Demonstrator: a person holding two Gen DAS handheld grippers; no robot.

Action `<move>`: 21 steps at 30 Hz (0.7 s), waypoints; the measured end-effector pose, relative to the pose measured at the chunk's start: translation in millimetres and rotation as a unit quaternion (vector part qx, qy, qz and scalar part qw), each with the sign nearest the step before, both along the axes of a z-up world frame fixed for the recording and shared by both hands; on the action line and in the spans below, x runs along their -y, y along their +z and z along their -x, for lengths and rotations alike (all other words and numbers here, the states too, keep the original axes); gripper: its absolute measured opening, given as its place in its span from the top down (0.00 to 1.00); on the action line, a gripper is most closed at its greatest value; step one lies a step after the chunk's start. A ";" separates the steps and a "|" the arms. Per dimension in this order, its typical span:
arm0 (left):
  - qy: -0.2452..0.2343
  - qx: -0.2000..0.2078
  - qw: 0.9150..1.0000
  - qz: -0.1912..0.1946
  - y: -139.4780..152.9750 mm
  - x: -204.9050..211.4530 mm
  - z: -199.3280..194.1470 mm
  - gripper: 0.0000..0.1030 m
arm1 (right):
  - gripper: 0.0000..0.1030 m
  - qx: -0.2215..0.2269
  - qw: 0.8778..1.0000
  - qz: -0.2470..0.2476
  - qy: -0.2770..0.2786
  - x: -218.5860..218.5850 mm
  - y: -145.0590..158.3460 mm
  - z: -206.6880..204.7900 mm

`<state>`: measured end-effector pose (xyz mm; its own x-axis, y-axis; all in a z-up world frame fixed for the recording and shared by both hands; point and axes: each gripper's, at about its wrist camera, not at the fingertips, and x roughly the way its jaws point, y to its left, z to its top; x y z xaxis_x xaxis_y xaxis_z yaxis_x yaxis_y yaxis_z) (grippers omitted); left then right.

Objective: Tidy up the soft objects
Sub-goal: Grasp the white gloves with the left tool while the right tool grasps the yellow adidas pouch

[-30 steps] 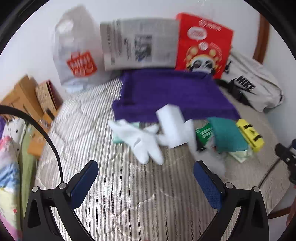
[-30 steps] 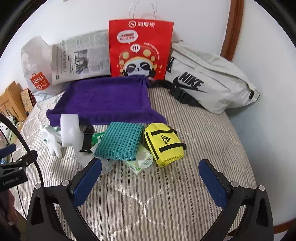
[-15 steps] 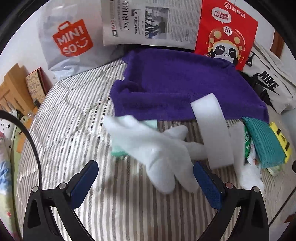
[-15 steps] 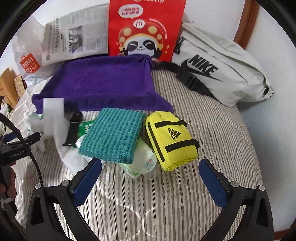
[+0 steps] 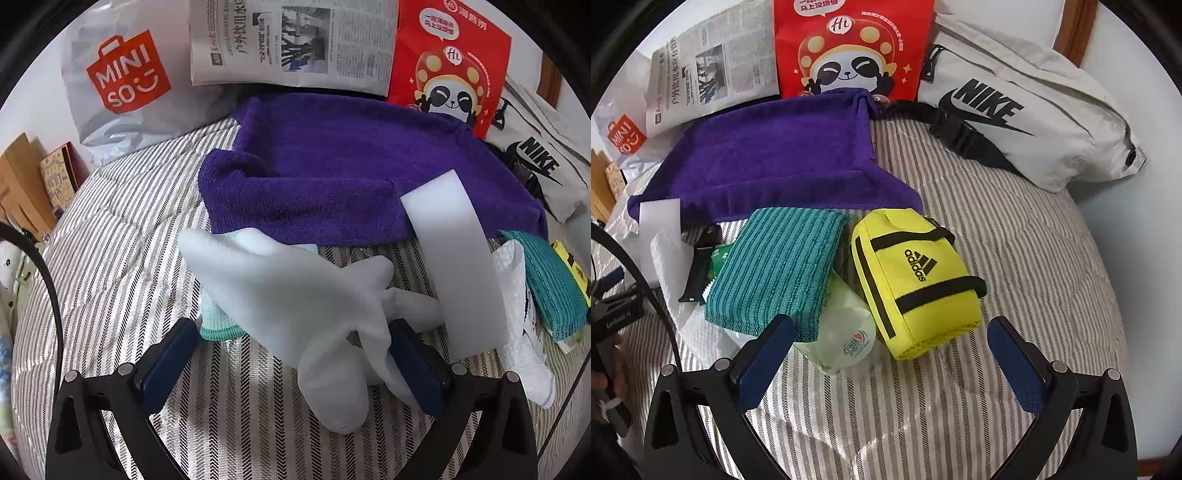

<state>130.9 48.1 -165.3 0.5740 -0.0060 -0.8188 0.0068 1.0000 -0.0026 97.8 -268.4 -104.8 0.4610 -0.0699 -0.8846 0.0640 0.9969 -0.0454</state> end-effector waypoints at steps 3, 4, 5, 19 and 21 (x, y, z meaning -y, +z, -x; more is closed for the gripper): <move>0.000 0.000 1.000 0.001 0.4 0.1 -1.9 0.00 | 0.00 0.010 1.000 -0.006 0.004 2.4 0.4 -2.5; 0.000 0.000 1.000 0.000 0.9 0.0 -2.8 0.00 | 0.00 0.016 1.000 -0.006 0.005 3.7 1.7 -2.3; -0.001 0.000 1.000 0.000 0.4 0.3 -1.8 0.00 | 0.00 0.022 1.000 -0.006 0.004 5.9 3.2 -1.9; -0.056 -0.003 0.998 0.000 11.8 5.4 9.5 0.77 | 0.00 0.007 1.000 0.020 0.000 35.0 -20.9 -19.1; -0.055 -0.006 0.998 0.000 11.9 5.3 9.3 0.76 | 0.00 -0.004 1.000 0.026 0.013 33.4 -30.2 -24.7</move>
